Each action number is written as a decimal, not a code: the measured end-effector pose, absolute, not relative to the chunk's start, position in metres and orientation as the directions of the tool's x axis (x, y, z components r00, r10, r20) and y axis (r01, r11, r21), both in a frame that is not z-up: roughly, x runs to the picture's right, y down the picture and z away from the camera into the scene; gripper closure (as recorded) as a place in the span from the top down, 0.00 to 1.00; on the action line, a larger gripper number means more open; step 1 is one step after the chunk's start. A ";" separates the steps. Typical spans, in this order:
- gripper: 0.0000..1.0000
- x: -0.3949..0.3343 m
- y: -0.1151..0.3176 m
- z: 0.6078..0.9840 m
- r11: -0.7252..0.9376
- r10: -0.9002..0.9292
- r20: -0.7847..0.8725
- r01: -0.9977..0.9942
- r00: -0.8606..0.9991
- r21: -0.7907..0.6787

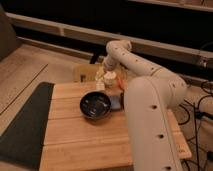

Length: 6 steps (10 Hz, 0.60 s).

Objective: Pick up the ceramic cup

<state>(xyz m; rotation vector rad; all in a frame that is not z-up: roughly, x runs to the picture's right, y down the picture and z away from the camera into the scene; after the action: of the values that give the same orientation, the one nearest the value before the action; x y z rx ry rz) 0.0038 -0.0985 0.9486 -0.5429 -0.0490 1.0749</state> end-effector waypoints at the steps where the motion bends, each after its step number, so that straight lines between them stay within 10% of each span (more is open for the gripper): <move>1: 0.65 0.001 -0.095 0.956 0.342 0.843 -0.231 -0.815 0.487 -0.467; 3: 0.63 -0.001 -0.084 0.967 0.312 0.836 -0.261 -0.809 0.483 -0.499; 6: 0.36 0.009 -0.074 0.981 0.293 0.820 -0.300 -0.808 0.487 -0.511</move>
<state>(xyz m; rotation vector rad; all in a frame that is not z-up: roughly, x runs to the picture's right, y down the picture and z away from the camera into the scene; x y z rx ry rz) 0.0089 -0.0740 0.9811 -0.6675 -0.0206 1.0845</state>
